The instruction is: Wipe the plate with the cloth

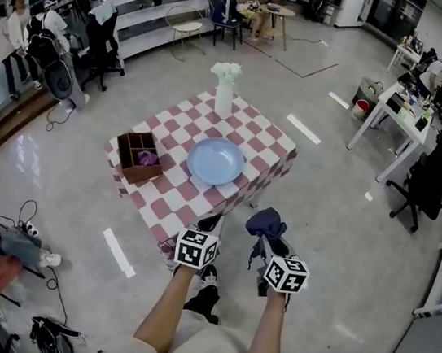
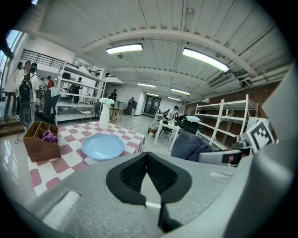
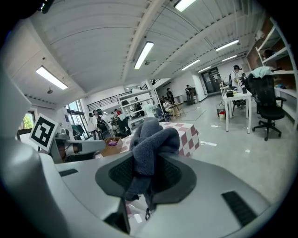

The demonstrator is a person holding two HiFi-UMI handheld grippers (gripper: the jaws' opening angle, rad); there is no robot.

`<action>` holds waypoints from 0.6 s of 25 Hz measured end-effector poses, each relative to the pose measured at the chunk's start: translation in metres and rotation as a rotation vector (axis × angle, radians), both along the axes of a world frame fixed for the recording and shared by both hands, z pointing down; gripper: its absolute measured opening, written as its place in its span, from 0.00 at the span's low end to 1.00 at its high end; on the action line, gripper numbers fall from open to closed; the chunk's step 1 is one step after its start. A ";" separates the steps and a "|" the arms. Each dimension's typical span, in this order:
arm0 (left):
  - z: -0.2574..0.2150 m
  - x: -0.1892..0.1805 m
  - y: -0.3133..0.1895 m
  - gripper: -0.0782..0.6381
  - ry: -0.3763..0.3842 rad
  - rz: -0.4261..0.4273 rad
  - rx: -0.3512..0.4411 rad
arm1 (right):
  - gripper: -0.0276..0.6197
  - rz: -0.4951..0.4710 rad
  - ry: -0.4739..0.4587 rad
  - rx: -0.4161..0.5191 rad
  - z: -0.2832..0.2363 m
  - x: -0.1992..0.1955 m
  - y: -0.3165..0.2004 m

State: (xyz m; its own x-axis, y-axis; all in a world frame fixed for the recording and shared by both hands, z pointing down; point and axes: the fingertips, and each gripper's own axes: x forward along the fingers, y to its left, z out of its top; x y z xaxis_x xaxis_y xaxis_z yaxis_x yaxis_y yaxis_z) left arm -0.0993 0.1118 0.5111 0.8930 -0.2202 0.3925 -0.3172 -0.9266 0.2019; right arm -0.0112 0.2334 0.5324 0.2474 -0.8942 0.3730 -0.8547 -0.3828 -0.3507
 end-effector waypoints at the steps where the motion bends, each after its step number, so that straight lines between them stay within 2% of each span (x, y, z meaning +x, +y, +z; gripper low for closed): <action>1: -0.003 0.009 -0.007 0.12 0.007 0.001 -0.002 | 0.22 -0.005 0.003 -0.004 -0.002 0.008 -0.005; 4: -0.012 0.036 -0.029 0.12 0.031 -0.003 -0.009 | 0.22 -0.020 0.023 -0.012 -0.009 0.037 -0.026; 9: -0.008 0.063 -0.072 0.12 0.009 -0.009 -0.028 | 0.22 -0.065 0.049 -0.038 -0.016 0.074 -0.071; 15: 0.001 0.075 -0.136 0.12 0.021 -0.086 -0.087 | 0.22 -0.093 0.105 -0.066 -0.022 0.107 -0.124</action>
State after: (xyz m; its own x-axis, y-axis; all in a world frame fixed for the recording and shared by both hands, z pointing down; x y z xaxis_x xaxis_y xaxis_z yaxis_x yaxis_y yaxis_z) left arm -0.0240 -0.0246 0.5121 0.8804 -0.2626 0.3948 -0.3900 -0.8747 0.2879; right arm 0.0959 0.1091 0.5108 0.2056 -0.8894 0.4084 -0.9179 -0.3199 -0.2346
